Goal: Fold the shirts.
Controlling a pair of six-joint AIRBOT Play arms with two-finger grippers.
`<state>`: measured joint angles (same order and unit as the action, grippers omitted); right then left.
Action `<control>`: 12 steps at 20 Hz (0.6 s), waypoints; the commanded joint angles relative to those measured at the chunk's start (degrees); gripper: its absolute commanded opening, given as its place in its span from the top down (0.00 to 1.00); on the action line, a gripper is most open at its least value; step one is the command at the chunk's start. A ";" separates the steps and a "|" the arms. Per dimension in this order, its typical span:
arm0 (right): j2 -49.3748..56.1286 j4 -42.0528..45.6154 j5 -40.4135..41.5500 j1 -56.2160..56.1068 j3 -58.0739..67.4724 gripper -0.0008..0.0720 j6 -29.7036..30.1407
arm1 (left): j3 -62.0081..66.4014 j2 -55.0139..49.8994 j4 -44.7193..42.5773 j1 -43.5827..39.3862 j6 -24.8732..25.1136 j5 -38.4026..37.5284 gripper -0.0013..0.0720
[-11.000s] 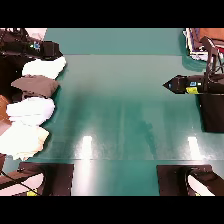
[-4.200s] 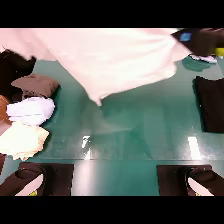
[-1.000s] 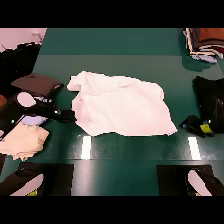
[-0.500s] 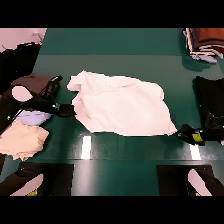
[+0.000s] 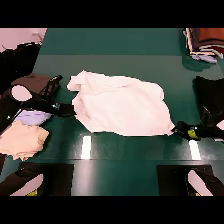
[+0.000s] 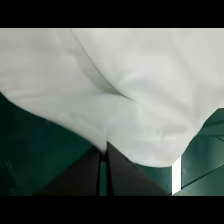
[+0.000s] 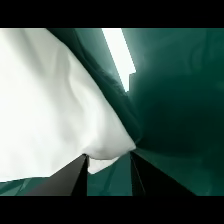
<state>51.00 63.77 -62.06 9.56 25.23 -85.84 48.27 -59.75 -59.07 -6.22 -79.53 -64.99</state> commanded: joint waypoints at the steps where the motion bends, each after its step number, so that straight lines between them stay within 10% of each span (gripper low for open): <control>1: 4.17 0.26 1.05 -0.63 0.52 0.73 -0.15 | 0.07 0.04 0.00 0.02 0.02 -0.55 0.95; 4: 5.31 0.48 0.92 -0.63 3.43 0.96 0.02 | 0.07 0.04 -0.02 0.02 0.02 -0.85 0.95; 12: -5.35 0.96 -3.78 -0.63 20.68 0.97 1.07 | 19.43 0.04 -3.87 0.02 -1.09 -5.05 0.95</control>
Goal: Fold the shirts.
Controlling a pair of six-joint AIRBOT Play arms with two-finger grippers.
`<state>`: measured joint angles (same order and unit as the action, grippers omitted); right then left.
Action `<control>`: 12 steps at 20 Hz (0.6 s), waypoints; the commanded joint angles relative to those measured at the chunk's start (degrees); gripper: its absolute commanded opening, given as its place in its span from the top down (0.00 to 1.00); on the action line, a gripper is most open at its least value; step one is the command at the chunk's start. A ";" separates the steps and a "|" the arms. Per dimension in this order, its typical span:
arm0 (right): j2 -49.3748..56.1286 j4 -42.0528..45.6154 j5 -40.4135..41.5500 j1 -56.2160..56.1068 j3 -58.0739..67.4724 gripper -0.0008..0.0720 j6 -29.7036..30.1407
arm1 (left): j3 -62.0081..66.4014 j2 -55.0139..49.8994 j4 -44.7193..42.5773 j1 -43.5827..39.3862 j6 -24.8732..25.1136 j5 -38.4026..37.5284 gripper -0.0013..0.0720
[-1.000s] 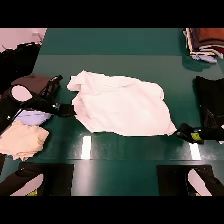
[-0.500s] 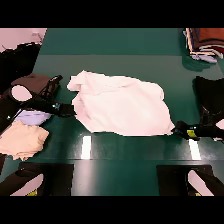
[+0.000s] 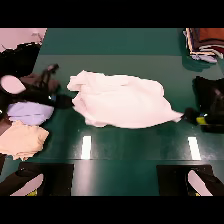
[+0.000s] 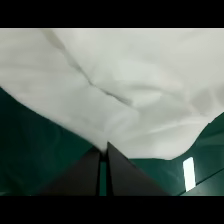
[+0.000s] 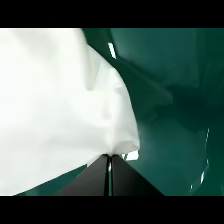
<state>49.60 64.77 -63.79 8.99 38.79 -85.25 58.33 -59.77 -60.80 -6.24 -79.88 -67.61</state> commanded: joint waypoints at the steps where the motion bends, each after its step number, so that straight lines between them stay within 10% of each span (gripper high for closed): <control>1: -5.70 -0.07 -2.43 -0.07 11.08 0.97 0.48 | 15.15 0.07 -3.17 0.04 -0.74 -3.52 0.95; 8: -11.02 3.45 -2.49 -0.07 40.02 0.97 0.48 | 62.93 0.07 -10.25 0.04 -2.73 -7.13 0.95; 12: -9.92 8.81 -2.43 -0.07 53.42 0.97 0.48 | 68.22 6.10 -10.23 0.04 -4.33 2.73 0.95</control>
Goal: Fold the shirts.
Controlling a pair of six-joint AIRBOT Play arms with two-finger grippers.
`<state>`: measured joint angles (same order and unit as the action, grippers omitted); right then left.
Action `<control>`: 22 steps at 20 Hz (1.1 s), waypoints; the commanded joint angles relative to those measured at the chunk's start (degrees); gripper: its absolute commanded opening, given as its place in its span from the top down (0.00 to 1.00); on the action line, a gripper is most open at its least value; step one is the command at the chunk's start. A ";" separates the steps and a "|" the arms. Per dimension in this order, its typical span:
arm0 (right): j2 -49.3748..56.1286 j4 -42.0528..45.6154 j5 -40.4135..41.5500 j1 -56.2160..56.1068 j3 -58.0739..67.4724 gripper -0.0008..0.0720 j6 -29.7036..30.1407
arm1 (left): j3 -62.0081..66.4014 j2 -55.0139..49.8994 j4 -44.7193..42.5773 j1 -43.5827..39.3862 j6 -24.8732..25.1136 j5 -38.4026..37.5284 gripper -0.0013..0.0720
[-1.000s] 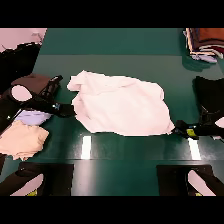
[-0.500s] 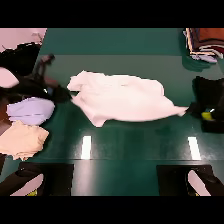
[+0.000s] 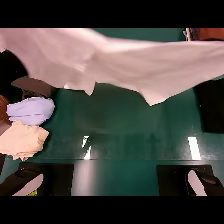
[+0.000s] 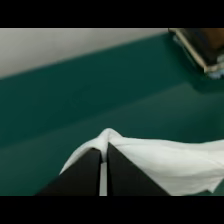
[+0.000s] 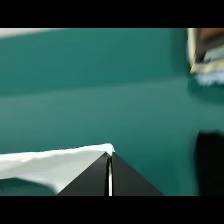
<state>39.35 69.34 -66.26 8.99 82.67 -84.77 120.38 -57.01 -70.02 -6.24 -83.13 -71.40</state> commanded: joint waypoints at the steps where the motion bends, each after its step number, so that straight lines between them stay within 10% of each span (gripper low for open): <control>1: 1.18 5.27 0.07 -0.07 13.11 0.97 0.00 | 6.16 4.87 -1.18 0.04 -1.05 9.38 0.95; 10: 18.86 6.91 -11.13 -0.07 39.67 0.97 -0.02 | -5.38 7.26 -7.82 0.04 -4.17 14.64 0.95; 22: 43.78 7.28 -9.20 -5.42 14.32 0.97 1.77 | -20.79 -28.48 -9.11 3.82 -6.38 13.09 0.95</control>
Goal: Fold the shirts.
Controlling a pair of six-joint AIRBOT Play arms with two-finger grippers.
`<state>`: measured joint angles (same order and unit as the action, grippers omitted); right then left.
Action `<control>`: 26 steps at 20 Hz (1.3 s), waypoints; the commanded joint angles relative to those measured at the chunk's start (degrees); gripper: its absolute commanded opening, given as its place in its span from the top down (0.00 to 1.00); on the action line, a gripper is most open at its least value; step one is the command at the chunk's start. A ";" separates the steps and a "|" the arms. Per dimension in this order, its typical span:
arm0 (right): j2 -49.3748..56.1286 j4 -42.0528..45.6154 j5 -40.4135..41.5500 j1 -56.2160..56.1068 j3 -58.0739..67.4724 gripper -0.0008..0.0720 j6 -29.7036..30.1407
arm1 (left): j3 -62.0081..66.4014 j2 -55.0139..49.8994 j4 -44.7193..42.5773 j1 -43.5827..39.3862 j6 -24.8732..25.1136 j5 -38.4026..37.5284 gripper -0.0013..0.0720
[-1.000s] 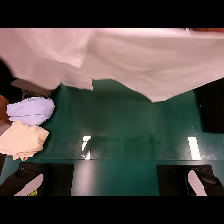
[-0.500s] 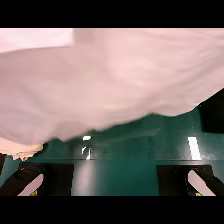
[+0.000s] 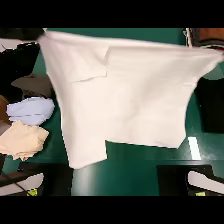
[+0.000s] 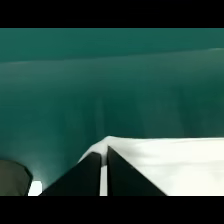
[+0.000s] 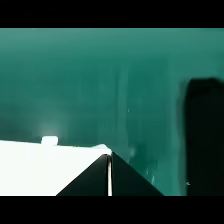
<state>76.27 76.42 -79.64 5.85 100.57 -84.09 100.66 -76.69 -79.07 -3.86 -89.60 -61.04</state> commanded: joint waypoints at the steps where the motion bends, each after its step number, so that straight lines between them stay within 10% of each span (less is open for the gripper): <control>1: 9.92 0.17 6.80 -3.10 -3.15 0.97 1.09 | -1.07 -11.45 -0.09 1.55 0.09 5.05 0.95; 8: 23.43 0.26 12.17 -5.40 7.67 0.97 1.11 | -1.07 -17.22 -0.11 1.77 4.39 10.43 0.95; 20: 19.82 -0.24 18.12 -8.35 -13.53 0.96 1.01 | -16.09 -17.35 -0.66 1.77 8.55 11.63 0.94; 21: 19.28 -0.33 17.57 -8.35 -13.79 0.84 1.01 | -16.06 -17.33 -0.87 1.79 8.55 10.32 0.81; 22: 18.60 -0.31 16.35 -8.11 -13.79 0.53 1.01 | -15.98 -17.11 -0.90 1.79 8.48 8.79 0.36; 23: 17.40 -0.31 14.64 -7.69 -13.79 0.48 1.01 | -15.50 -16.79 -1.05 2.12 7.80 5.75 0.15; 26: 11.74 -0.26 10.08 -5.57 -15.54 0.48 1.07 | -15.78 -13.75 -1.07 5.09 5.57 -2.78 0.15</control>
<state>92.14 76.20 -65.73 -1.17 86.89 -83.02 85.45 -92.38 -80.09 -0.60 -82.26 -56.47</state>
